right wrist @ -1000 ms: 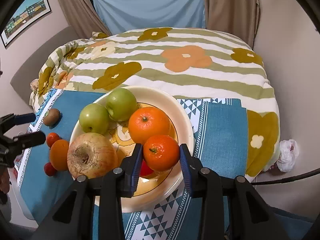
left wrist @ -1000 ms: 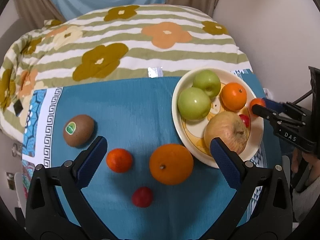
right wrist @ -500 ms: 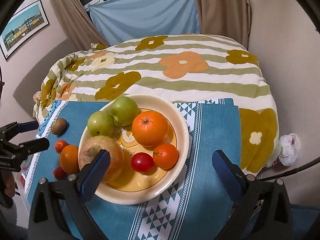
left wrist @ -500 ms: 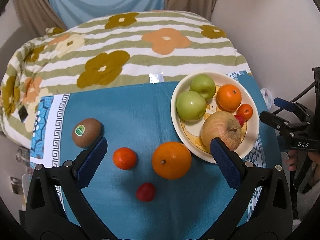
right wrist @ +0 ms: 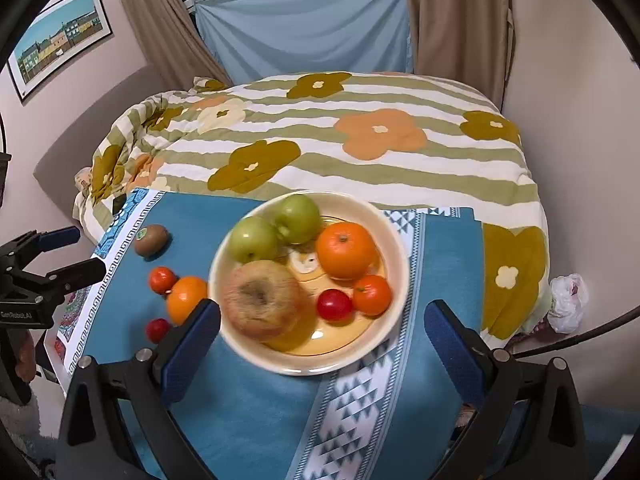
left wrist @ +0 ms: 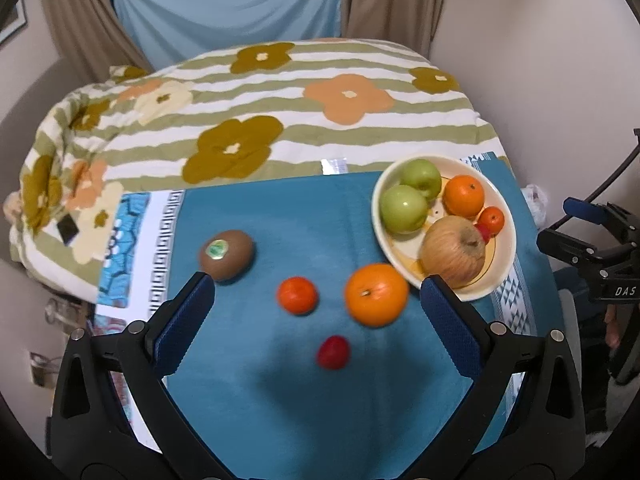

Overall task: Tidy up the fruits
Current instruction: 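Move the left tool to the kiwi while the right tool approaches a red tomato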

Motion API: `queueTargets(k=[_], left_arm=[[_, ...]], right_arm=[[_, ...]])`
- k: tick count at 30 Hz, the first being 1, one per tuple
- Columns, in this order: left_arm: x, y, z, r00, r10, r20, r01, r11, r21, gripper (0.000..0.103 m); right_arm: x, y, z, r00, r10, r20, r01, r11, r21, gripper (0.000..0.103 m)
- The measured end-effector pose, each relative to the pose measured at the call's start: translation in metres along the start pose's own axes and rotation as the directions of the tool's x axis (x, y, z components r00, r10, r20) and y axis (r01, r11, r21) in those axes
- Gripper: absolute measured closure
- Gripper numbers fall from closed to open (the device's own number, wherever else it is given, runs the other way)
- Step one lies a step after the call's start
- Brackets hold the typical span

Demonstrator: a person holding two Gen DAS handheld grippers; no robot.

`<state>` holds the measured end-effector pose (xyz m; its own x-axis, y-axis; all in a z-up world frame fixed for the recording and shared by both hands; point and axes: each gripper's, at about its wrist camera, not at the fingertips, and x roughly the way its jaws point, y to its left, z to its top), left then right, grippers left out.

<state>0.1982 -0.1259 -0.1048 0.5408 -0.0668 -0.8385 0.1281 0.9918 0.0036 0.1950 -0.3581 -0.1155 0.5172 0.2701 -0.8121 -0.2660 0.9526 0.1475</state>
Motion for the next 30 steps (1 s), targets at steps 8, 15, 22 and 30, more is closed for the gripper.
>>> queueTargets(k=[8, 15, 22, 30], left_arm=[[-0.018, 0.045, -0.013, 1.000, -0.012, -0.004, 0.012, 1.000, 0.016, 0.000], [-0.021, 0.098, -0.022, 0.999, -0.053, 0.007, 0.053, 0.998, 0.046, 0.000], [-0.006, 0.132, -0.019, 0.997, -0.074, 0.001, 0.074, 0.988, 0.138, 0.000], [0.027, 0.148, -0.006, 0.989, -0.148, -0.029, 0.151, 0.956, 0.253, 0.000]], right_arm=[[-0.010, 0.053, -0.008, 0.998, -0.055, 0.004, 0.054, 0.997, 0.063, 0.001], [-0.002, 0.099, -0.016, 0.997, -0.080, -0.007, 0.081, 0.992, 0.096, 0.001], [0.017, 0.138, -0.028, 0.994, -0.102, -0.043, 0.108, 0.980, 0.165, 0.001], [0.040, 0.165, -0.045, 0.990, -0.118, -0.079, 0.135, 0.951, 0.279, 0.001]])
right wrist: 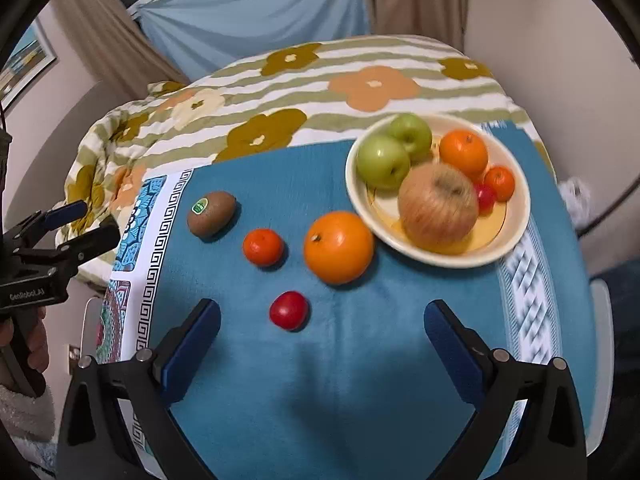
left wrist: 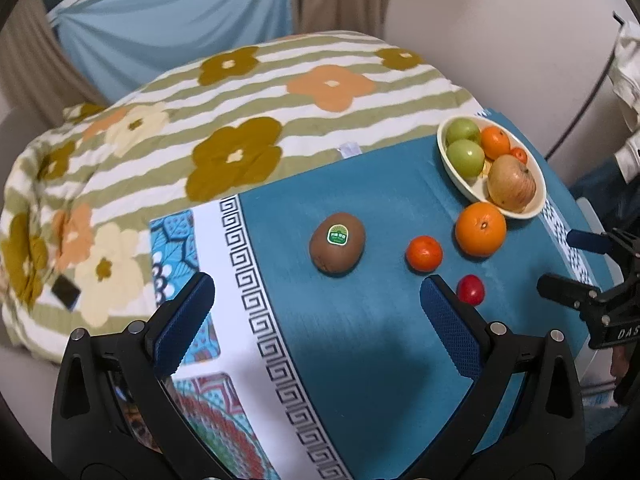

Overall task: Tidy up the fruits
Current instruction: 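Move the left tool to the kiwi while the right tool approaches a red tomato, then close the left tool on the kiwi while the right tool grasps the red tomato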

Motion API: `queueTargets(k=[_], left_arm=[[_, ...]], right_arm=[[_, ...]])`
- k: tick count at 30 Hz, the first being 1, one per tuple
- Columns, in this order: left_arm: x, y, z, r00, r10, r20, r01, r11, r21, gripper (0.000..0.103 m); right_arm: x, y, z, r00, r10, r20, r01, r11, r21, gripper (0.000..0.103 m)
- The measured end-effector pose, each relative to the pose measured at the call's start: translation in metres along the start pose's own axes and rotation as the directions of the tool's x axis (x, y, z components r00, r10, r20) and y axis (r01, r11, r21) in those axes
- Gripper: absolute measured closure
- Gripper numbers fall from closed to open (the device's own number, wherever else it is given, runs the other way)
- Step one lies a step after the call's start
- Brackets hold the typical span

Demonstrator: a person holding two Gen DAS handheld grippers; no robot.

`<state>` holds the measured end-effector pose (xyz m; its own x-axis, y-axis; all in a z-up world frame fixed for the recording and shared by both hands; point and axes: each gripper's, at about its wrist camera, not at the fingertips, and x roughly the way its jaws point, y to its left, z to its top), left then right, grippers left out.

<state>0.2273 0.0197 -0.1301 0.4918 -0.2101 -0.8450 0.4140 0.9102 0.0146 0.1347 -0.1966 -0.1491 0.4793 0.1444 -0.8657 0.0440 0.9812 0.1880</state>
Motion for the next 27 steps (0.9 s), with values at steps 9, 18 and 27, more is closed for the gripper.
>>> queueTargets(k=[9, 18, 27], left_arm=[[0.062, 0.001, 0.014, 0.995, -0.088, -0.043, 0.093, 0.987, 0.134, 0.000], [0.108, -0.010, 0.024, 0.986, -0.142, -0.087, 0.158, 0.961, 0.227, 0.004], [0.132, -0.021, 0.021, 0.978, -0.158, -0.138, 0.190, 0.947, 0.261, 0.025]], right_arm=[[0.026, 0.016, -0.020, 0.997, -0.082, -0.003, 0.082, 0.989, 0.119, 0.002], [0.050, 0.022, -0.034, 0.995, -0.100, -0.033, 0.104, 0.977, 0.188, 0.017], [0.060, 0.024, -0.035, 0.996, -0.086, -0.035, 0.091, 0.975, 0.205, 0.025]])
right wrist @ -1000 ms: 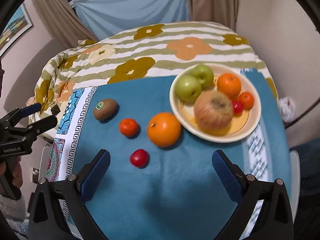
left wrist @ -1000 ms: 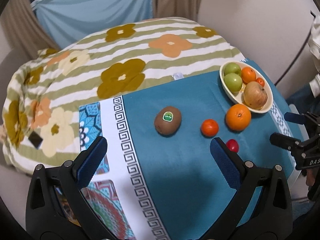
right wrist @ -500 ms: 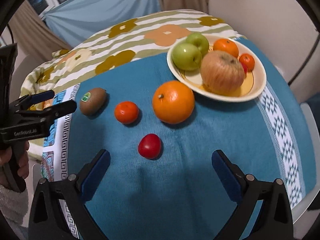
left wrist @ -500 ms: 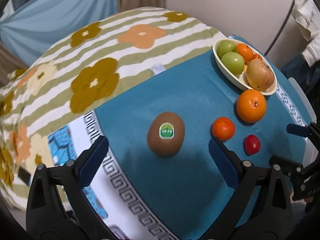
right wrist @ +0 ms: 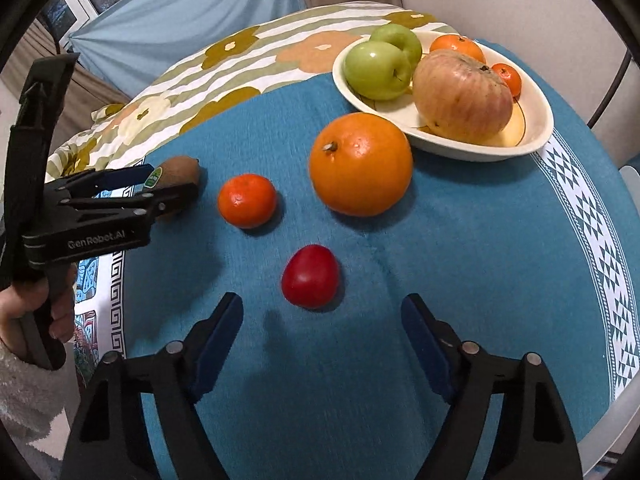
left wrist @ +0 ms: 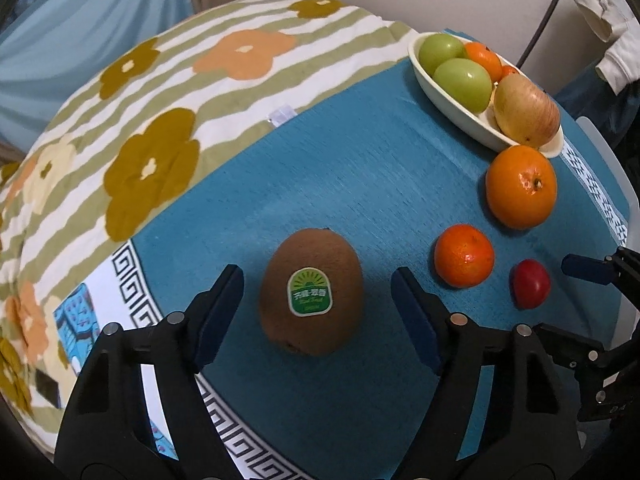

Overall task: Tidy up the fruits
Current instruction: 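Close the left tool on the kiwi while the right tool grasps the red tomato, then carry the kiwi and red tomato over the cream bowl with both tools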

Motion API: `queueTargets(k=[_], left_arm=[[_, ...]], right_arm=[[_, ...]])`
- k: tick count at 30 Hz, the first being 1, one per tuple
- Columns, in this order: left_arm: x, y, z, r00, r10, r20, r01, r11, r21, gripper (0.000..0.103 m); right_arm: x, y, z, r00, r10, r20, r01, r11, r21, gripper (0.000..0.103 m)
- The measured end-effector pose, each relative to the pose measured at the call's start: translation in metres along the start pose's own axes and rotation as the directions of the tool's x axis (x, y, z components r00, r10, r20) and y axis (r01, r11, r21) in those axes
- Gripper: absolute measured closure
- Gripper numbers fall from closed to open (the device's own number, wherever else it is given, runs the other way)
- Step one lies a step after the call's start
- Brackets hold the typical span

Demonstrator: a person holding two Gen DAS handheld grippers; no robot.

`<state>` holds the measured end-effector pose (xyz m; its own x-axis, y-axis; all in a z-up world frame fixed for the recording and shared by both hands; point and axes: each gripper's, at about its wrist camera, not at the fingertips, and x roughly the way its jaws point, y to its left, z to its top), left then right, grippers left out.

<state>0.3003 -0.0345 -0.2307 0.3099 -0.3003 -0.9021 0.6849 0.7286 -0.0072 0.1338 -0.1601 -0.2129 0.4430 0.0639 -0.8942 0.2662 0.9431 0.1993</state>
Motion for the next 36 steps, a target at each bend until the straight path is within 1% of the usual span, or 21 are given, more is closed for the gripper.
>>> queueTargets(k=[2, 4, 5, 7, 8, 11, 16, 21, 23, 25, 26, 36], left_arm=[[0.004, 0.000, 0.000, 1.000, -0.001, -0.009, 0.001, 1.000, 0.000, 0.029], [0.007, -0.001, -0.001, 1.000, -0.006, -0.020, 0.006, 1.000, -0.004, 0.037], [0.009, -0.001, -0.001, 1.000, -0.001, -0.023, 0.000, 1.000, -0.004, 0.037], [0.010, 0.001, -0.003, 1.000, 0.013, -0.026, -0.013, 1.000, -0.004, 0.047], [0.010, 0.002, -0.003, 1.000, 0.013, -0.020, -0.013, 1.000, -0.008, 0.049], [0.008, 0.005, -0.005, 1.000, 0.005, -0.019, -0.006, 1.000, -0.021, 0.050], [0.004, 0.003, -0.010, 1.000, 0.025, -0.019, -0.025, 0.999, -0.024, 0.051], [-0.001, 0.004, -0.018, 0.999, 0.032, -0.022, -0.032, 0.999, -0.042, 0.051], [-0.003, 0.005, -0.019, 0.999, 0.034, -0.023, -0.035, 0.998, -0.050, 0.051], [-0.004, 0.006, -0.021, 0.999, 0.038, -0.024, -0.039, 0.998, -0.055, 0.051], [-0.005, 0.006, -0.022, 0.999, 0.041, -0.025, -0.042, 0.997, -0.057, 0.051], [-0.028, 0.008, -0.027, 0.998, 0.063, -0.003, -0.063, 0.992, -0.106, 0.051]], right_arm=[[0.001, 0.001, 0.000, 1.000, 0.006, 0.001, -0.006, 1.000, -0.003, 0.028], [0.002, 0.002, 0.001, 1.000, 0.009, -0.001, -0.009, 1.000, -0.005, 0.032], [0.003, 0.002, 0.001, 1.000, 0.013, -0.001, -0.013, 1.000, -0.007, 0.035], [0.005, 0.003, 0.002, 1.000, 0.015, -0.002, -0.015, 1.000, -0.011, 0.040], [0.006, 0.005, 0.003, 1.000, 0.017, -0.003, -0.017, 1.000, -0.014, 0.042], [0.008, 0.007, 0.003, 1.000, 0.017, -0.004, -0.018, 1.000, -0.019, 0.046], [0.011, 0.009, 0.005, 1.000, 0.013, -0.004, -0.013, 1.000, -0.027, 0.050], [0.014, 0.012, 0.009, 1.000, 0.007, 0.000, -0.007, 0.999, -0.031, 0.061], [0.015, 0.012, 0.009, 1.000, 0.002, 0.000, -0.002, 0.999, -0.034, 0.069], [0.015, 0.012, 0.009, 1.000, 0.000, 0.002, 0.000, 0.999, -0.037, 0.071], [0.014, 0.011, 0.009, 1.000, -0.001, 0.002, 0.001, 0.999, -0.040, 0.074], [0.002, 0.009, 0.008, 1.000, 0.022, 0.022, -0.021, 0.998, -0.052, 0.074]])
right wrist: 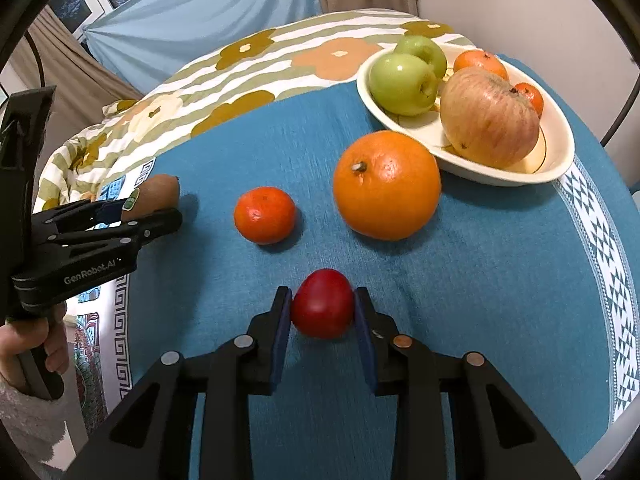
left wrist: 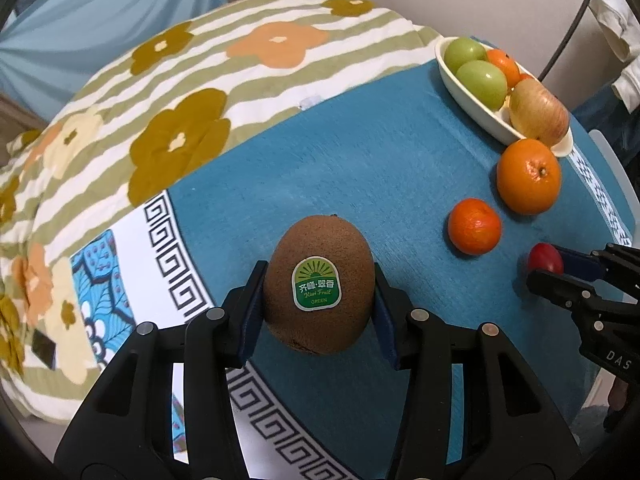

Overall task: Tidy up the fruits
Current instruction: 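Carry the kiwi and red tomato over the cream bowl with both tools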

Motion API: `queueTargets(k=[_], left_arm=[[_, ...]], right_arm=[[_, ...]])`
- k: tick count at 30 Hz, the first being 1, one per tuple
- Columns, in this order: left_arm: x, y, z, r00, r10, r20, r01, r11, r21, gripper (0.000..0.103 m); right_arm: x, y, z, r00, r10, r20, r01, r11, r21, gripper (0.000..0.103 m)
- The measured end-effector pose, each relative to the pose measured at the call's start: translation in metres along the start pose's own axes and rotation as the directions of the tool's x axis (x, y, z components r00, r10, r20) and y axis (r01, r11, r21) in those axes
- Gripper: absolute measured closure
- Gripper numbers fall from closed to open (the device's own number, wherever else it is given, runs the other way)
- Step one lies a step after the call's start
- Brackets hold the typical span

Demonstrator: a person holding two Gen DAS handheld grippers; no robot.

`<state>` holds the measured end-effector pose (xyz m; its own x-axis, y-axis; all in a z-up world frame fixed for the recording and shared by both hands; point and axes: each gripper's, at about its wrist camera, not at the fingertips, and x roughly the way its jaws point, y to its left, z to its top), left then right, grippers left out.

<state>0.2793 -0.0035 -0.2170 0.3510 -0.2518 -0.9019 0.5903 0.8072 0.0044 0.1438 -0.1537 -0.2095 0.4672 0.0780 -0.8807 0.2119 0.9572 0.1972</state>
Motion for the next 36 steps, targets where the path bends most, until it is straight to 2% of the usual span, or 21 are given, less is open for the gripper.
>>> queueTargets(k=[7, 14, 25, 36], left_arm=[[-0.028, -0.006, 0.003, 1.000, 0.006, 0.029, -0.005, 0.999, -0.053, 0.051], [-0.054, -0.025, 0.019, 0.997, 0.025, 0.068, -0.019, 0.995, -0.093, 0.051], [-0.079, -0.095, 0.073, 0.990, 0.033, 0.137, -0.009, 0.984, -0.176, 0.051], [-0.058, -0.158, 0.135, 0.986, 0.033, 0.165, -0.003, 0.984, -0.179, 0.051]], right_arm=[[-0.021, -0.005, 0.007, 0.999, 0.015, 0.032, -0.014, 0.999, -0.033, 0.074], [-0.047, -0.026, 0.025, 0.996, 0.047, 0.074, -0.042, 0.997, -0.058, 0.074], [-0.087, -0.089, 0.072, 0.989, 0.097, 0.108, -0.082, 0.987, -0.135, 0.074], [-0.092, -0.151, 0.115, 0.985, 0.129, 0.114, -0.106, 0.977, -0.187, 0.074]])
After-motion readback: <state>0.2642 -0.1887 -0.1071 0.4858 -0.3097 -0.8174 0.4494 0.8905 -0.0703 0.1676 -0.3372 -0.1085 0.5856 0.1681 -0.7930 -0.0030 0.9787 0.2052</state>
